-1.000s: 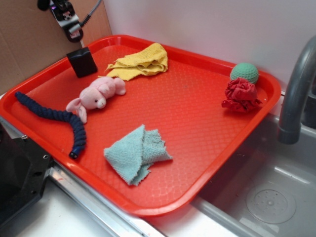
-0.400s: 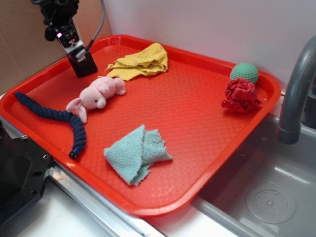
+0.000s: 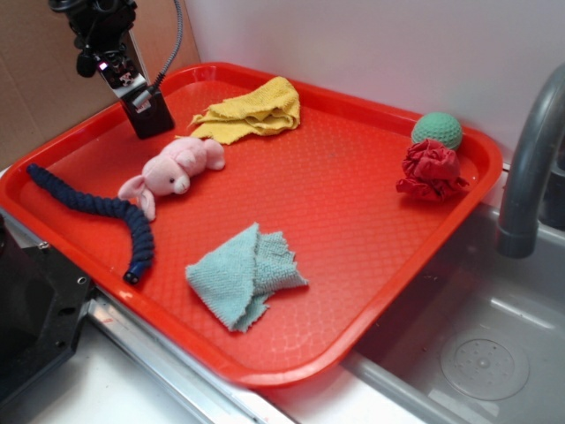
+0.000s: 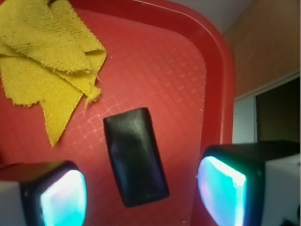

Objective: Grab the black box.

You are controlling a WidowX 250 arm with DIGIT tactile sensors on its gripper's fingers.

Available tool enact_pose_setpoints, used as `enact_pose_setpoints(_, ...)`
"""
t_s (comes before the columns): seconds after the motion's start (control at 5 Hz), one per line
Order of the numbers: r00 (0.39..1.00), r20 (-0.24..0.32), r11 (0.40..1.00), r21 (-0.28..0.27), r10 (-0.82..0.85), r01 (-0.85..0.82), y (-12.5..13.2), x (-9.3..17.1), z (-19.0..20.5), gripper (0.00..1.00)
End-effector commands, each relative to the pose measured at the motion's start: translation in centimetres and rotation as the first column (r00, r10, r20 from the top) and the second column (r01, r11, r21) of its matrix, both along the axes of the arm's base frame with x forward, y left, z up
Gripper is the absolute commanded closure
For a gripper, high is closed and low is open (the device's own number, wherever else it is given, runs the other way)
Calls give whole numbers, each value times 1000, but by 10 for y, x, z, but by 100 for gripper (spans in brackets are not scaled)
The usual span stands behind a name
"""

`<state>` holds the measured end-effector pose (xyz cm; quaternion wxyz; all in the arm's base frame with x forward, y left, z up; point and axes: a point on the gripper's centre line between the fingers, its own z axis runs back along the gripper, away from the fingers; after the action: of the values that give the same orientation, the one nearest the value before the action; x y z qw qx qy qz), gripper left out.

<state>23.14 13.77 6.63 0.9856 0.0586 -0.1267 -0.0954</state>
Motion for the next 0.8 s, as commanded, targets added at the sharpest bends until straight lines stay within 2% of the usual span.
enact_pose_setpoints(0.0,997,-81,997,74,-19,25,-2,31,-8,0)
enact_pose_setpoints(0.2,993,-108,996,67,-56,63,-11,40,-21,0)
enact_pose_setpoints(0.4,995,-92,996,71,-45,52,-14,41,-22,100)
enact_pose_setpoints(0.6,995,-77,996,56,-59,63,-18,39,-16,100)
